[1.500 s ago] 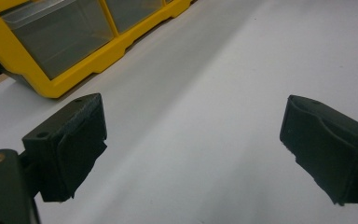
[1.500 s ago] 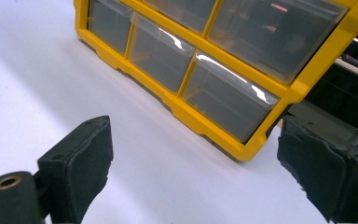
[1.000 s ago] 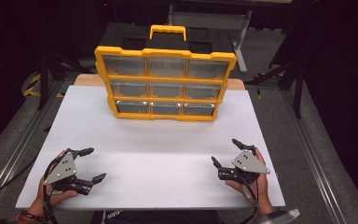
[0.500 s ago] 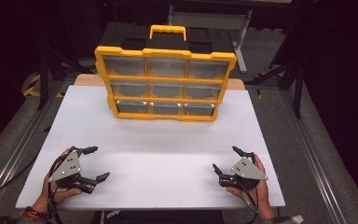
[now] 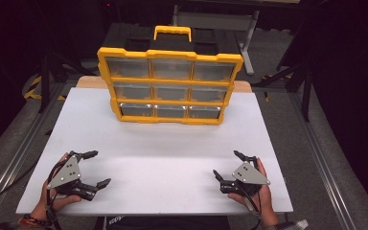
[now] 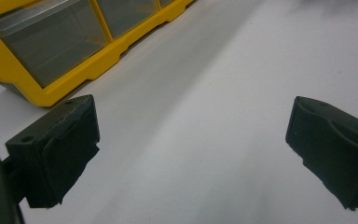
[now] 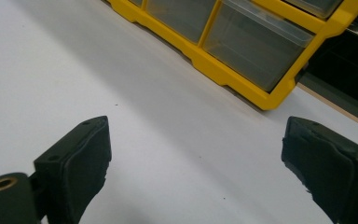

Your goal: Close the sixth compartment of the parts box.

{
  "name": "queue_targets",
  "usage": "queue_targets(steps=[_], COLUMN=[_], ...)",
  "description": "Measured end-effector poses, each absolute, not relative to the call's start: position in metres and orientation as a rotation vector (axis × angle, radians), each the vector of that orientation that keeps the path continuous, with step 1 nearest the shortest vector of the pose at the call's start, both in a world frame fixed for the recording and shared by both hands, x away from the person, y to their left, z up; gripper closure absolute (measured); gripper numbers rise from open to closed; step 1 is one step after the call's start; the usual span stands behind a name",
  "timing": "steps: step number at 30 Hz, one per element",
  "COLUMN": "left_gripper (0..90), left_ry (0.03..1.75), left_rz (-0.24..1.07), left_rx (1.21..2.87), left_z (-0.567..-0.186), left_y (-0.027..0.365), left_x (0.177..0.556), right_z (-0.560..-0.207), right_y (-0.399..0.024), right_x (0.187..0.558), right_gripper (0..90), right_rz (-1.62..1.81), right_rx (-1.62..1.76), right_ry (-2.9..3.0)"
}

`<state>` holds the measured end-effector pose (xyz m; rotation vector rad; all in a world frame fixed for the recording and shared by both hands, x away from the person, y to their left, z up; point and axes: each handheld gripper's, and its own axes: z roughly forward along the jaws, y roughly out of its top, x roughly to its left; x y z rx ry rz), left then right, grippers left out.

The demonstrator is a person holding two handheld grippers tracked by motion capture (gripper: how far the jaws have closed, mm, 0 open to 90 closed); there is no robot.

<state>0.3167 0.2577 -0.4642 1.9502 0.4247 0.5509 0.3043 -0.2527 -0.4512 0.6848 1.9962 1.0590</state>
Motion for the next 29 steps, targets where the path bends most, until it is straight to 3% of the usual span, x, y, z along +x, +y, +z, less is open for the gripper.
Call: queue_targets(steps=[29], left_gripper=[3.9], left_ry=[0.438], left_rz=[0.542], left_rx=[1.939], left_z=[-0.4640], left_y=[0.2584], left_x=[0.3212], right_z=[-0.4498], right_y=[-0.2536], right_x=[0.3037], right_gripper=[9.7], right_rz=[1.062], right_rx=[0.693], right_ry=[1.987])
